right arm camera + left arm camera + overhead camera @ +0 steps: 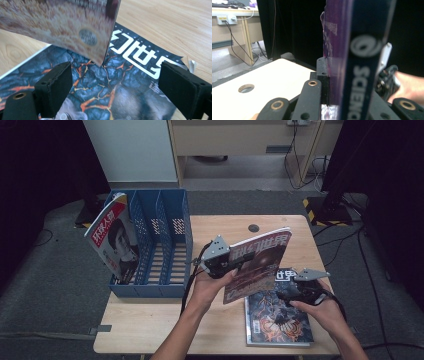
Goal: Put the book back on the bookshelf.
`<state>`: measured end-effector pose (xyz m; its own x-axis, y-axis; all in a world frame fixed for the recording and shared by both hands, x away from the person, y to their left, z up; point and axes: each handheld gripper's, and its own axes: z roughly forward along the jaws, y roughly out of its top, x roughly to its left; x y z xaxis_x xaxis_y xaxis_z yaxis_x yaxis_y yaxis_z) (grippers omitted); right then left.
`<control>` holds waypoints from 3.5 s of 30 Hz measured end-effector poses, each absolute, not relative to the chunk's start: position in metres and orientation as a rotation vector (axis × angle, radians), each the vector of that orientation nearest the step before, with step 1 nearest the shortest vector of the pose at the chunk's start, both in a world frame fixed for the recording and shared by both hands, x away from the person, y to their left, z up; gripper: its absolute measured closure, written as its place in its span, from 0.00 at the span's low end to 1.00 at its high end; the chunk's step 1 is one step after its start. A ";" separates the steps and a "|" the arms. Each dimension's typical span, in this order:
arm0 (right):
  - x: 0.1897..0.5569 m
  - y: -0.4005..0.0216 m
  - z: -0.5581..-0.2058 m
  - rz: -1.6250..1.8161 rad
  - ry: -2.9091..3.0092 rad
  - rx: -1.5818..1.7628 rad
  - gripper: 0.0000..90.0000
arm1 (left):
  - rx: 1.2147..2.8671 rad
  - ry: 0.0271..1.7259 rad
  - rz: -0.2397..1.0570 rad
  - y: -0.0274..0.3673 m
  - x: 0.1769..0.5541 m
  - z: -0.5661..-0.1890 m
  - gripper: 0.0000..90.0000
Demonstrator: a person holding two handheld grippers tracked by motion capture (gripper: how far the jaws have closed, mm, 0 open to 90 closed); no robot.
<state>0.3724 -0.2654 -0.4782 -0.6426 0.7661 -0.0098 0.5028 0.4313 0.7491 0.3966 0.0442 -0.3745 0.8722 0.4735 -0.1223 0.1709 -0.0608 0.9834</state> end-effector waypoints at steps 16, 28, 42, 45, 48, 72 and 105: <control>0.360 -0.265 -0.496 1.013 2.330 1.112 0.15 | 1.595 0.554 0.368 0.086 0.387 -0.338 0.93; 0.361 -0.261 -0.497 1.009 2.322 1.109 0.15 | 1.566 0.587 0.434 0.122 0.376 -0.310 0.93; 0.360 -0.265 -0.501 0.976 2.320 1.135 0.15 | 1.542 0.622 0.460 0.151 0.374 -0.302 0.93; 0.360 -0.267 -0.503 0.971 2.318 1.150 0.15 | 1.527 0.627 0.477 0.162 0.372 -0.298 0.93; 0.361 -0.267 -0.503 0.974 2.308 1.157 0.15 | 1.520 0.635 0.483 0.167 0.370 -0.296 0.93; 0.361 -0.273 -0.504 0.958 2.289 1.182 0.15 | 1.515 0.686 0.557 0.216 0.372 -0.295 0.93; 0.361 -0.277 -0.504 0.958 2.280 1.189 0.16 | 1.497 0.743 0.631 0.257 0.364 -0.292 0.93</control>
<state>0.3613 -0.2774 -0.5040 -0.5610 0.8272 -0.0309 0.5571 0.4049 0.7250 0.3644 0.2573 -0.2925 0.6385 0.7681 -0.0473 0.0785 -0.0038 0.9969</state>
